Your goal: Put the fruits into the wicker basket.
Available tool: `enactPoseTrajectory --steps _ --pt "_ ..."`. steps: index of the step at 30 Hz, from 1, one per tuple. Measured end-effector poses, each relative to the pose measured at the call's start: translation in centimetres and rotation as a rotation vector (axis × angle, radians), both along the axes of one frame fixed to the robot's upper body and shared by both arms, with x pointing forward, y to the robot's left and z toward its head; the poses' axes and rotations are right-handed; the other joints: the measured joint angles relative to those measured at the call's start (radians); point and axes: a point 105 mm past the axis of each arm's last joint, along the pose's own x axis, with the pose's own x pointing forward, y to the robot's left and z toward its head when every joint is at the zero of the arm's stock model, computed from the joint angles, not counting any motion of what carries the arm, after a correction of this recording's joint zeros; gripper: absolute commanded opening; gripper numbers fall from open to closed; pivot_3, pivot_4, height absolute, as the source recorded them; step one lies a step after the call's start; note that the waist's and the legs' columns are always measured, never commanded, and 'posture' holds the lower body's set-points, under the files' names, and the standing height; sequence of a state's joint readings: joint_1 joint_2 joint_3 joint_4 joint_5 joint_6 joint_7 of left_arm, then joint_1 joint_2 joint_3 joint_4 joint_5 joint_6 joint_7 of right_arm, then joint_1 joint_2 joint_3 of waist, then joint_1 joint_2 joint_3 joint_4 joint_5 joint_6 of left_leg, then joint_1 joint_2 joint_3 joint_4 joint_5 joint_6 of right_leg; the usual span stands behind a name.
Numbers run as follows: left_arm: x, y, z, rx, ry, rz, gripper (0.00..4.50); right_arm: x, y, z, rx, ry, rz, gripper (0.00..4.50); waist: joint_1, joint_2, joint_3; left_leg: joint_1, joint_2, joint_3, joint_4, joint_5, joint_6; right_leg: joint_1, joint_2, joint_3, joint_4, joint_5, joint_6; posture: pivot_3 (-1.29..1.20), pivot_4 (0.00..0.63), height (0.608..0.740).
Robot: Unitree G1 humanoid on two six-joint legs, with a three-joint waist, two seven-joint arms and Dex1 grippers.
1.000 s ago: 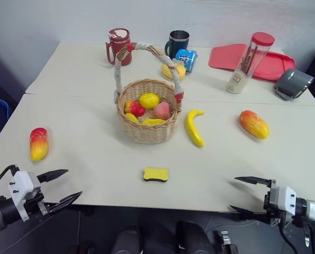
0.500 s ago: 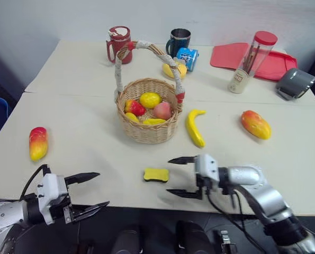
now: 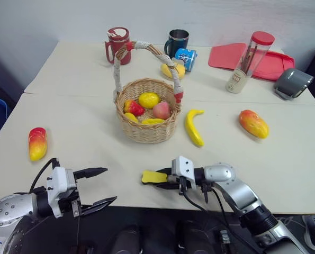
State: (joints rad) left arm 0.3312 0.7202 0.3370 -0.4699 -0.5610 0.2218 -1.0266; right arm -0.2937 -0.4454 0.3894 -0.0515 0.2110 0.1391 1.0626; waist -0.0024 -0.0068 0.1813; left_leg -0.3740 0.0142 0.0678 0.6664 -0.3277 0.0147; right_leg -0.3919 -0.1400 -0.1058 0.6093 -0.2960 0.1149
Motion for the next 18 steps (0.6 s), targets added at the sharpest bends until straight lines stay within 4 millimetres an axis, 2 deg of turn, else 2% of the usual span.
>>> enactPoseTrajectory --steps 2,4,7,10,11,12,15,18 --pt "0.4 -0.7 0.0 -0.041 0.005 -0.008 4.50 -1.3 -1.8 1.1 0.106 0.066 -0.035 1.29 0.008 0.001 0.000 -0.001 0.000 -0.002 0.000 0.000 0.001 0.001 0.000 -0.001 0.001 0.000 0.000 0.00 0.150 0.740" --pt "0.7 -1.4 0.0 -0.074 0.009 -0.019 4.50 -1.2 -4.3 2.8 0.187 0.060 -0.135 1.29 0.010 0.001 0.001 -0.001 -0.001 -0.001 0.000 -0.001 0.002 0.001 -0.001 -0.001 0.001 0.001 0.001 0.00 0.150 0.740" --pt "1.3 -2.4 0.3 -0.107 -0.008 -0.045 4.50 0.3 -11.9 5.3 0.229 -0.036 -0.464 1.29 0.022 0.000 0.000 -0.001 -0.001 0.000 0.001 -0.001 0.002 0.002 -0.001 0.000 -0.003 0.002 0.003 0.00 0.150 0.740" --pt "1.6 -2.9 0.5 -0.132 -0.017 -0.056 4.50 0.9 -18.4 6.2 0.204 -0.129 -0.706 1.29 0.022 0.000 0.000 0.002 0.000 0.003 0.000 -0.001 0.002 0.003 0.001 0.002 -0.004 0.002 0.003 0.00 0.150 0.740" --pt "1.9 -3.4 0.7 -0.144 -0.023 -0.073 4.50 1.2 -21.6 5.9 0.161 -0.162 -0.807 1.29 0.024 0.000 0.000 0.003 0.000 0.003 0.000 -0.001 0.002 0.003 0.001 0.002 -0.004 0.001 0.003 0.00 0.150 0.740" --pt "2.3 -3.8 0.8 -0.153 -0.027 -0.092 4.50 1.5 -25.7 5.7 0.106 -0.193 -0.942 1.29 0.024 0.000 0.000 0.004 -0.001 0.005 0.000 0.000 0.003 0.003 0.001 0.004 -0.003 0.002 0.002 0.00 0.150 0.740" --pt "3.0 -4.0 0.6 -0.159 -0.015 -0.104 4.50 1.6 -34.0 6.7 0.047 -0.268 -1.231 1.29 0.022 0.002 0.000 0.005 -0.001 0.008 0.000 0.001 0.003 0.002 0.001 0.006 -0.001 0.002 0.002 0.00 0.150 0.740" --pt "3.6 -4.1 0.9 -0.158 -0.035 -0.109 4.50 2.1 -37.1 6.2 0.024 -0.254 -1.346 1.29 -0.002 0.002 0.000 0.006 0.002 0.009 0.000 0.002 0.000 0.001 0.005 0.007 0.000 0.001 0.001 0.00 0.150 0.740"
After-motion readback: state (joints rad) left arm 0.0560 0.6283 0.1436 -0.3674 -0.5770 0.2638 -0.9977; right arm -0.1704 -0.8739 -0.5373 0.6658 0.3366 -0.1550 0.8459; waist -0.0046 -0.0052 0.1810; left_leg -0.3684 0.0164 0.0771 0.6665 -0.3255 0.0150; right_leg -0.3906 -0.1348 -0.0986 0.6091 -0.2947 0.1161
